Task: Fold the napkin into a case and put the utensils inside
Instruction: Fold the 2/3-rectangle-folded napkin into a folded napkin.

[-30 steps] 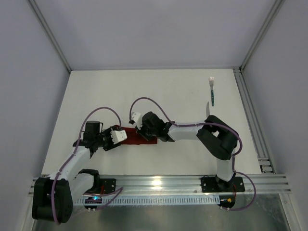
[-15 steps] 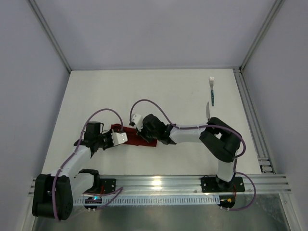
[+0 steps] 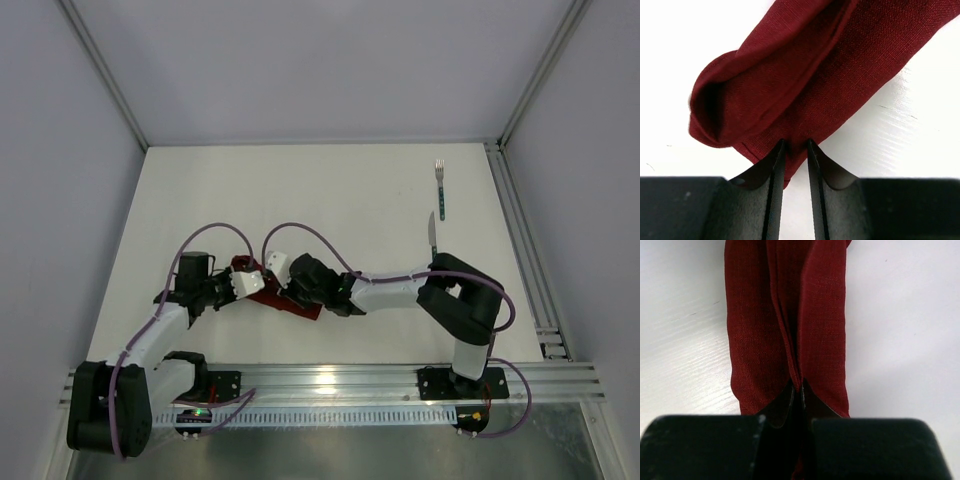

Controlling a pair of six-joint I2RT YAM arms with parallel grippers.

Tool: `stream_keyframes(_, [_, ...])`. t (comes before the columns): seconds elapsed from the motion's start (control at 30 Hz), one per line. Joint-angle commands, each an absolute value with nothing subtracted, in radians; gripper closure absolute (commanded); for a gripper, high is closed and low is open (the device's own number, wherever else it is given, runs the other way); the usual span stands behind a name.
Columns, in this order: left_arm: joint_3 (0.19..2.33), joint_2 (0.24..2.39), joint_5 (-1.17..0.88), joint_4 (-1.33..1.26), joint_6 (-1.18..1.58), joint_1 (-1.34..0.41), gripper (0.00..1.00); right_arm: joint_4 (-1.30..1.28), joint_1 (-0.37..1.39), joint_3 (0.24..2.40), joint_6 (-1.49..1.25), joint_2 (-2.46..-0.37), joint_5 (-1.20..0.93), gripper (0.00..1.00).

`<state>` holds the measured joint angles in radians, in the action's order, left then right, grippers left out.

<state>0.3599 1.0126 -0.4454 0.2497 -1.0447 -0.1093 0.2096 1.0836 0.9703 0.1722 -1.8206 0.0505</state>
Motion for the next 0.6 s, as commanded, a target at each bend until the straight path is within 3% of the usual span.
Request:
stream_keyframes(0.0, [0.382,0.994,-0.45,0.247,-0.994,-0.11,0.75,0.258,1.095,0.962,0.117,-1.864,0.051,0.96])
stream_keyframes(0.23, [0.526,0.956,-0.552,0.52,-1.025,-0.015,0.79,0.236,1.08,0.968,0.051,-1.894,0.06,0.96])
stream_keyframes(0.4, [0.6,0.988,-0.609,0.756,-1.216,0.028,0.77,0.23,1.054,0.982,0.025,-1.894,0.048,0.96])
stream_keyframes(0.57, [0.496,1.012,-0.528,0.557,-1.258,0.028,0.71,0.212,1.002,1.017,0.015,-1.904,0.014,0.96])
